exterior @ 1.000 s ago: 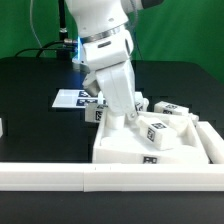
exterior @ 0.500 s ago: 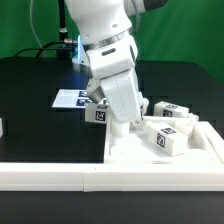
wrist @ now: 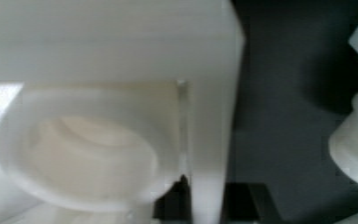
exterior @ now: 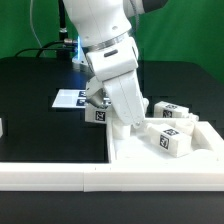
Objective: Assemble one leg
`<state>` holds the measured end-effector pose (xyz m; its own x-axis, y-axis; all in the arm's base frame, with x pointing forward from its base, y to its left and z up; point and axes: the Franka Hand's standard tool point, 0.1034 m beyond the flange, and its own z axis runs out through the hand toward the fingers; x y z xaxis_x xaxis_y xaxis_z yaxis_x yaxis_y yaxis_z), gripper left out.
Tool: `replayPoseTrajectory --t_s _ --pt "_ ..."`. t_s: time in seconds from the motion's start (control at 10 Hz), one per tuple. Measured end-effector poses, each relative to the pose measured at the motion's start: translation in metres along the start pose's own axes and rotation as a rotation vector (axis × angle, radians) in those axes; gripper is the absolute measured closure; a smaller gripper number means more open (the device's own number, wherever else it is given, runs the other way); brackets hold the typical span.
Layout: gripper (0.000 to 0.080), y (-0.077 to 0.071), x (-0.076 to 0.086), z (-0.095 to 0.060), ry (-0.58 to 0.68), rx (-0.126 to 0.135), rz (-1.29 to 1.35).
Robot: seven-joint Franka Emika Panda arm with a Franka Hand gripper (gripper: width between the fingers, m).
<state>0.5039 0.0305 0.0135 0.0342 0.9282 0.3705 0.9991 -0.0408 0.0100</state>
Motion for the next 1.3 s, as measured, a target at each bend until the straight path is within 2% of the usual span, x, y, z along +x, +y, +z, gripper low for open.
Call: replayPoseTrajectory --t_s 0.3,0.4,0.5,0.6,0.7,0.8,0.9,1.3 --pt "0.0742 -0.0001 -0.0002 0.0000 0.000 0.001 0.000" --pt "0.0527 -0.0001 -0.0002 0.0000 0.000 0.001 0.001" --pt "0.0527 -0.0001 -0.0002 0.0000 0.000 0.001 0.001" --pt "0.0325 -0.0001 -0.0003 0.0000 0.000 0.001 0.001" --pt "0.0210 -0.0001 -0.0003 0.0000 0.000 0.001 0.001" --pt "0.0210 -0.0001 -0.0003 0.0000 0.000 0.001 0.001" --pt "0.0159 -0.0001 -0.0003 0.0000 0.000 0.001 0.001" --pt "0.0150 -0.0001 -0.0004 0.0000 0.000 0.001 0.001"
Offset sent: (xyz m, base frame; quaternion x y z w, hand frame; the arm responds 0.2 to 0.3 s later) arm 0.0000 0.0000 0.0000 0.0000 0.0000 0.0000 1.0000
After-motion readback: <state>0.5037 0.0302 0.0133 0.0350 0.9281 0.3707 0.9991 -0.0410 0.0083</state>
